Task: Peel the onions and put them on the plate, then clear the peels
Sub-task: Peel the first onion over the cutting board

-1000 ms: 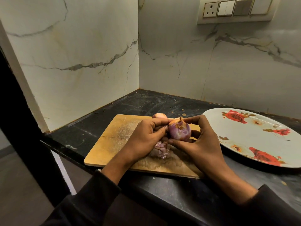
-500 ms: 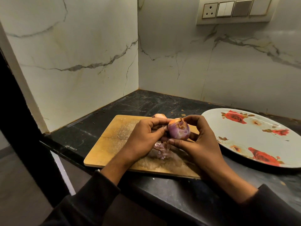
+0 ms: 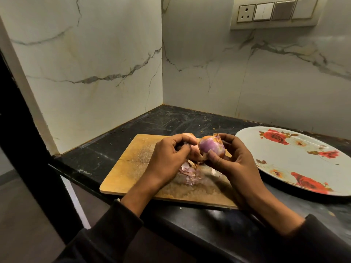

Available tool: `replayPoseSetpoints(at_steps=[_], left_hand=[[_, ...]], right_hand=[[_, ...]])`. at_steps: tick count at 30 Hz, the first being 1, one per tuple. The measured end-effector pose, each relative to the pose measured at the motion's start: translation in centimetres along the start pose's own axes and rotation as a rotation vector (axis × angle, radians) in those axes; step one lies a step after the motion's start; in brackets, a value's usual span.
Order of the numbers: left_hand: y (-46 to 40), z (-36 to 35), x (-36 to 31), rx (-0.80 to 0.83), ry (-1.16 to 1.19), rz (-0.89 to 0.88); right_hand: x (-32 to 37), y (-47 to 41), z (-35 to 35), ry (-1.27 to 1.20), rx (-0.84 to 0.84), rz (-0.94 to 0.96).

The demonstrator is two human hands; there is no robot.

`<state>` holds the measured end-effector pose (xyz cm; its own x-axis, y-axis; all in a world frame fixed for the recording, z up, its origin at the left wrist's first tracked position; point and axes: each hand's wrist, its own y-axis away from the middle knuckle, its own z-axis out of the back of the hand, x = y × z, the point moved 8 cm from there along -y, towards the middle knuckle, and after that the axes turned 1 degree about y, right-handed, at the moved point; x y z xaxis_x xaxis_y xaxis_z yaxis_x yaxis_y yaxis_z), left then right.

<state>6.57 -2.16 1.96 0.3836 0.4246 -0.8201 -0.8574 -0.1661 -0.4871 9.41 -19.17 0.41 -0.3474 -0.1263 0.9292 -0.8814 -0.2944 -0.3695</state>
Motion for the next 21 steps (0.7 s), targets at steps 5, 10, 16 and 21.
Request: replayPoseSetpoints(at_steps=[5, 10, 16, 21], left_hand=[[0.1, -0.9, -0.9, 0.078, -0.08, -0.108], [0.0, -0.2, -0.6, -0.001, -0.046, -0.122], [0.3, -0.8, -1.4, 0.078, 0.016, -0.137], [0.3, -0.3, -1.1, 0.03, -0.013, -0.138]], right_hand=[[-0.2, 0.0, 0.7, 0.04, -0.041, -0.01], [0.8, 0.1, 0.6, 0.143, -0.029, 0.076], [1.1, 0.3, 0.1, 0.31, 0.005, 0.134], [0.8, 0.1, 0.1, 0.387, 0.017, 0.173]])
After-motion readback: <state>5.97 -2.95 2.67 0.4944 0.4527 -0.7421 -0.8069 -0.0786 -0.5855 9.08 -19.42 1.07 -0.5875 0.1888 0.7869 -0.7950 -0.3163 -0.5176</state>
